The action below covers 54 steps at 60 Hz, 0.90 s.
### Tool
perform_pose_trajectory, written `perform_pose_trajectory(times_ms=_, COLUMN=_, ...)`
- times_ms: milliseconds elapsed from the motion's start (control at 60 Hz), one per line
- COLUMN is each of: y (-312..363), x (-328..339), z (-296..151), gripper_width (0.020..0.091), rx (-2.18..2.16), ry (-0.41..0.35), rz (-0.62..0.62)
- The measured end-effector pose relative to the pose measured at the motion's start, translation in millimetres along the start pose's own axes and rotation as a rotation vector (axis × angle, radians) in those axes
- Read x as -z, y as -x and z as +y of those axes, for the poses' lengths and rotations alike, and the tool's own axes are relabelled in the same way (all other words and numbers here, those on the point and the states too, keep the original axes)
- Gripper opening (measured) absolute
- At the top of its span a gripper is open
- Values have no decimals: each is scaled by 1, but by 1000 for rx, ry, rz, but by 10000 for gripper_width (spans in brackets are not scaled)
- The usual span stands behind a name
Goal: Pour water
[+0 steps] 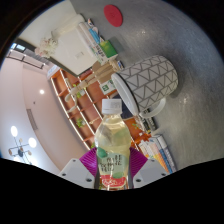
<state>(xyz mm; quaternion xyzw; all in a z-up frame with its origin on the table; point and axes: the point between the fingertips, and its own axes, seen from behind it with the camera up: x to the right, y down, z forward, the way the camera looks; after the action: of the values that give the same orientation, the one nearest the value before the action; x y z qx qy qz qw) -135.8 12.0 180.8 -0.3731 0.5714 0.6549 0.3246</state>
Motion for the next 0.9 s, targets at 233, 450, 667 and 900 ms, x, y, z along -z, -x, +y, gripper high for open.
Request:
perform_pose_trajectory(times_ms=233, y=2, x=1, z=23, gripper_width=385, rx=506, ry=51, rz=78)
perform_pose_trajectory(times_ms=450, y=73, x=-7, z=25, gripper_width=395, rx=1321, ry=36, rz=71)
perform_pose_trajectory(times_ms=667, y=135, x=-12, z=-45, gripper_width=394, rx=2013, ry=-132, rz=263)
perform_pose_trajectory(times_ms=900, y=153, x=7, z=-153, gripper_width=395, rx=2160, ry=-327, rz=534)
